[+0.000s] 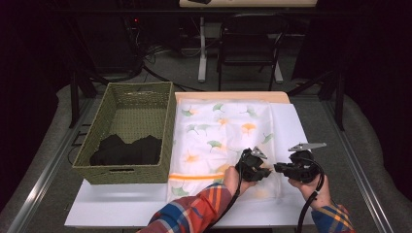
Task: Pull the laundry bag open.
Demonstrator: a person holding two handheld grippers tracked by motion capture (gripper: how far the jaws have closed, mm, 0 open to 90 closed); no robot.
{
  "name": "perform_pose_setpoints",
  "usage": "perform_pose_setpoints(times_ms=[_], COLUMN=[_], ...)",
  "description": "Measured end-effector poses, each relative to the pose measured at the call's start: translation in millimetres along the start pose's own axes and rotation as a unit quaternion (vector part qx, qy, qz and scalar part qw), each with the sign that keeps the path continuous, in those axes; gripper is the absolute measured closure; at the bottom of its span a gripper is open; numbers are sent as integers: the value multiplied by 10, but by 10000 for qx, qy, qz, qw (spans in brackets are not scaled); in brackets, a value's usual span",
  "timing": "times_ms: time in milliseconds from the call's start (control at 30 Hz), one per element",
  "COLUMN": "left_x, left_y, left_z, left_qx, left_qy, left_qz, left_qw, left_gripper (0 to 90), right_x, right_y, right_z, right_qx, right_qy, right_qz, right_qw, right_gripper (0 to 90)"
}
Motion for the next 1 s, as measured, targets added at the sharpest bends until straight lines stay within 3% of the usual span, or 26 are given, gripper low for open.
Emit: perform_pose_setpoints(times_ms=[500, 800, 900, 1000], left_x=[-5, -7, -12, -13], left_y=[5, -3, -3, -4], left_z=[-12, -14, -19, -27], left_qx=[-148, 24, 134, 115], left_qy=[-108, -22, 23, 83], left_qz=[17, 87, 71, 132], left_qw=[9998, 10000, 9999, 9998], left_gripper=[900, 889, 821, 821], right_x=[2, -5, -9, -11], right_y=[2, -10, -29, -35], right_z=[-1, 7, 7, 5], right_qx=[37, 10, -8, -16], right_qy=[-36, 18, 43, 45], right_qz=[-12, -13, -18, -4], right_qw=[10000, 10000, 10000, 10000], right_gripper=[860, 861, 861, 860])
Point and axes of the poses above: each handheld gripper's, and its own axes: z roughly backward along the jaws, x roughly out of its underside, y roughly to its right, the point moved 4 cm from there along -z, roughly forward along the jaws, and after that the axes turned 3 degrees about -y, right-handed, at the moved point
